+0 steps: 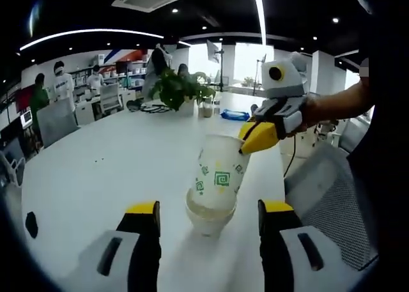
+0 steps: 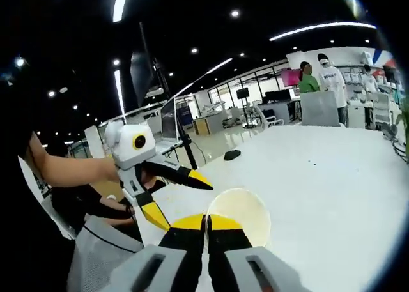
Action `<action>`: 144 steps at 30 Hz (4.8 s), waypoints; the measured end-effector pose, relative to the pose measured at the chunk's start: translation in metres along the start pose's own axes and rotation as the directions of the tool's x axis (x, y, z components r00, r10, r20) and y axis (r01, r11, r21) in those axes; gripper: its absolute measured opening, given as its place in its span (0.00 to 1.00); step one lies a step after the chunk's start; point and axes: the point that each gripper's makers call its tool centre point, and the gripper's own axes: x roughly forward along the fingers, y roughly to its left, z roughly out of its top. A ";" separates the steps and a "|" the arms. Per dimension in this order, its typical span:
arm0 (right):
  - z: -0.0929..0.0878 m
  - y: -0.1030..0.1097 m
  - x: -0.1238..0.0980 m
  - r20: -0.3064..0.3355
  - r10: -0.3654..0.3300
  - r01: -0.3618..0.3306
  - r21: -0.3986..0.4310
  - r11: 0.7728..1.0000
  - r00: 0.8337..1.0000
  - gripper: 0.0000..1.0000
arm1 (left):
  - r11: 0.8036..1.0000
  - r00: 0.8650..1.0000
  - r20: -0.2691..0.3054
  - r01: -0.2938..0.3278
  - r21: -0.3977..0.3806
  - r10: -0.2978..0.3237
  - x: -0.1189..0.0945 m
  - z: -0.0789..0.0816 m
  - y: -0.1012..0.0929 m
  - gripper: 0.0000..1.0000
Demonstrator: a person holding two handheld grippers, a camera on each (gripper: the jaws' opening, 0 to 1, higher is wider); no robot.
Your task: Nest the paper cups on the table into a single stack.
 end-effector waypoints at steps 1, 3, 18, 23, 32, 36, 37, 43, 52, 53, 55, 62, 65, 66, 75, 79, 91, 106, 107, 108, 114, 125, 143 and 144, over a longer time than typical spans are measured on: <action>-0.002 0.000 0.002 -0.011 -0.003 0.003 -0.020 1.000 1.000 0.00 | 1.000 1.000 0.000 -0.001 -0.002 0.001 0.000 -0.001 0.000 0.65; -0.003 0.001 0.006 -0.014 -0.011 0.010 -0.038 0.999 1.000 0.00 | 1.000 1.000 0.001 -0.005 -0.003 0.005 -0.001 -0.002 -0.001 0.65; -0.008 0.002 0.010 -0.074 -0.001 -0.008 -0.118 0.993 0.997 0.00 | 1.000 1.000 -0.010 -0.017 -0.012 0.017 -0.003 -0.010 0.000 0.64; -0.006 0.000 0.009 -0.087 -0.010 -0.005 -0.173 0.985 0.996 0.00 | 1.000 1.000 -0.010 -0.021 -0.012 0.021 -0.004 -0.012 0.002 0.64; -0.003 -0.002 0.009 -0.123 -0.018 -0.015 -0.256 0.967 0.992 0.00 | 0.999 1.000 -0.006 -0.031 -0.011 0.031 -0.005 -0.009 0.000 0.64; -0.001 -0.004 0.009 -0.131 -0.017 -0.021 -0.284 0.959 0.991 0.00 | 0.999 0.999 -0.007 -0.034 -0.012 0.034 -0.007 -0.010 0.002 0.64; 0.000 -0.005 0.009 -0.134 -0.017 -0.023 -0.294 0.956 0.991 0.00 | 0.999 0.999 -0.007 -0.035 -0.012 0.035 -0.007 -0.011 0.002 0.64; 0.003 -0.007 0.007 -0.148 -0.016 -0.032 -0.315 0.949 0.989 0.00 | 0.999 0.999 -0.007 -0.040 -0.014 0.040 -0.008 -0.011 0.006 0.63; -0.003 -0.008 0.009 -0.214 0.001 -0.083 -0.373 0.924 0.977 0.00 | 0.999 0.999 -0.019 -0.037 -0.009 0.036 -0.007 -0.015 0.003 0.63; -0.003 -0.008 0.010 -0.219 0.004 -0.088 -0.376 0.923 0.976 0.00 | 0.999 0.999 -0.019 -0.037 -0.009 0.037 -0.007 -0.015 0.003 0.63; -0.003 -0.006 0.010 -0.232 0.009 -0.101 -0.388 0.916 0.973 0.00 | 0.999 0.999 -0.019 -0.038 -0.010 0.038 -0.007 -0.015 0.003 0.63; -0.008 -0.002 0.016 -0.300 0.025 -0.162 -0.441 0.883 0.954 0.00 | 0.999 0.999 -0.021 -0.044 -0.011 0.043 -0.007 -0.016 0.000 0.63; -0.015 0.001 0.019 -0.327 0.028 -0.182 -0.451 0.874 0.944 0.00 | 0.999 0.999 -0.021 -0.045 -0.012 0.044 -0.008 -0.016 -0.002 0.62; -0.016 0.002 0.020 -0.331 0.030 -0.187 -0.453 0.872 0.943 0.00 | 0.999 0.999 -0.022 -0.044 -0.012 0.044 -0.008 -0.016 -0.002 0.62; -0.034 0.007 0.036 -0.367 0.058 -0.227 -0.437 0.870 0.929 0.00 | 0.999 0.998 -0.033 -0.050 -0.011 0.050 -0.013 -0.020 -0.002 0.62; -0.039 0.008 0.043 -0.378 0.066 -0.237 -0.428 0.872 0.923 0.00 | 0.998 0.998 -0.035 -0.055 -0.012 0.055 -0.015 -0.022 -0.002 0.62; -0.050 0.005 0.052 -0.367 0.086 -0.231 -0.370 0.900 0.926 0.00 | 0.998 0.997 -0.052 -0.065 -0.015 0.064 -0.015 -0.032 -0.005 0.62; -0.029 0.004 0.045 -0.274 0.057 -0.164 -0.387 0.907 0.960 0.12 | 0.997 0.995 -0.056 -0.079 -0.011 0.078 -0.009 -0.035 -0.006 0.63; -0.025 0.003 0.044 -0.257 0.049 -0.148 -0.381 0.913 0.965 0.13 | 0.997 0.995 -0.057 -0.079 -0.010 0.078 -0.008 -0.035 -0.006 0.63; -0.022 0.001 0.042 -0.243 0.040 -0.133 -0.378 0.916 0.969 0.15 | 0.997 0.995 -0.059 -0.079 -0.009 0.078 -0.007 -0.035 -0.006 0.64; -0.016 -0.012 0.034 -0.181 -0.010 -0.056 -0.352 0.934 0.983 0.26 | 0.997 0.995 -0.066 -0.077 -0.002 0.077 0.000 -0.039 -0.004 0.65; -0.023 -0.028 0.028 -0.136 -0.081 0.038 -0.294 0.955 0.987 0.51 | 0.994 0.993 -0.059 -0.108 -0.018 0.107 0.018 -0.044 0.002 0.65; -0.050 -0.036 0.033 -0.118 -0.088 0.066 -0.185 0.981 0.989 0.55 | 0.994 0.990 -0.088 -0.113 -0.004 0.112 0.049 -0.061 0.007 0.61; -0.049 -0.036 0.034 -0.104 -0.085 0.065 -0.182 0.981 0.991 0.55 | 0.994 0.990 -0.084 -0.113 -0.008 0.112 0.052 -0.060 0.008 0.60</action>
